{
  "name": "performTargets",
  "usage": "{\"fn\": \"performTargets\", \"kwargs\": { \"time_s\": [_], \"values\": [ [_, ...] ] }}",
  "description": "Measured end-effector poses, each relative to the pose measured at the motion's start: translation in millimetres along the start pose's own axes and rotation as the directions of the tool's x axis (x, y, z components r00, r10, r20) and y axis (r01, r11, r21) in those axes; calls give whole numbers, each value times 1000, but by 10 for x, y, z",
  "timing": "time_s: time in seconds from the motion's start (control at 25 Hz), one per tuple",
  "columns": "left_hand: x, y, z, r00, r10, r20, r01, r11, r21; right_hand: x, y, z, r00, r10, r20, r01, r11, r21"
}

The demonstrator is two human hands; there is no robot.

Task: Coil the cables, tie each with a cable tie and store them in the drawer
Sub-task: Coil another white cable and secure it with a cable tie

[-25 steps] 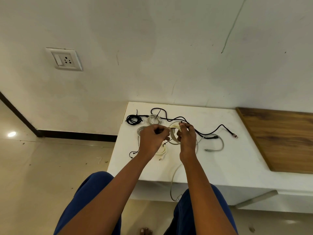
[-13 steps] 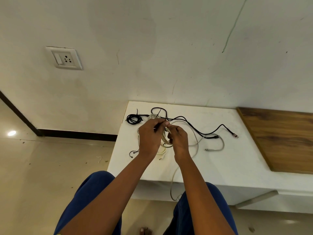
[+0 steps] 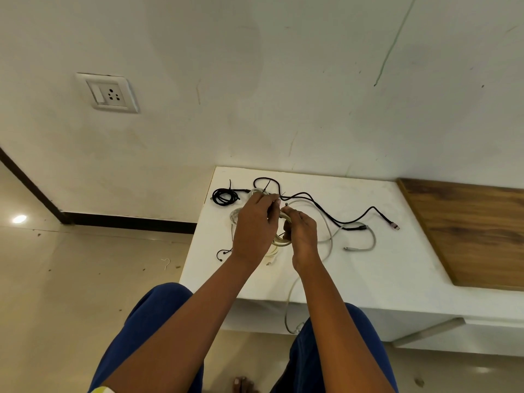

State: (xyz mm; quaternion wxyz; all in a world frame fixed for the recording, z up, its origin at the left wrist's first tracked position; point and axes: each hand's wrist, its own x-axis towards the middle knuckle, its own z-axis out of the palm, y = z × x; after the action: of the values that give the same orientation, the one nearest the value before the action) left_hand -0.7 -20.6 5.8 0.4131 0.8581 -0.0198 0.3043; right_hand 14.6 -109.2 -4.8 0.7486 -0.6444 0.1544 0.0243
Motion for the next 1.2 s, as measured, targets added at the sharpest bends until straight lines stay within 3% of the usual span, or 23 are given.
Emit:
{"fn": "performTargets", "kwargs": {
  "time_s": [0.4, 1.2],
  "values": [
    [14, 60, -79, 995, 67, 79, -76, 990, 123, 21, 2, -11, 1000, 2, -22, -2, 1000, 4],
    [34, 33, -85, 987, 29, 155, -67, 967, 245, 20, 19, -15, 998, -64, -12, 63, 995, -76]
  ]
}}
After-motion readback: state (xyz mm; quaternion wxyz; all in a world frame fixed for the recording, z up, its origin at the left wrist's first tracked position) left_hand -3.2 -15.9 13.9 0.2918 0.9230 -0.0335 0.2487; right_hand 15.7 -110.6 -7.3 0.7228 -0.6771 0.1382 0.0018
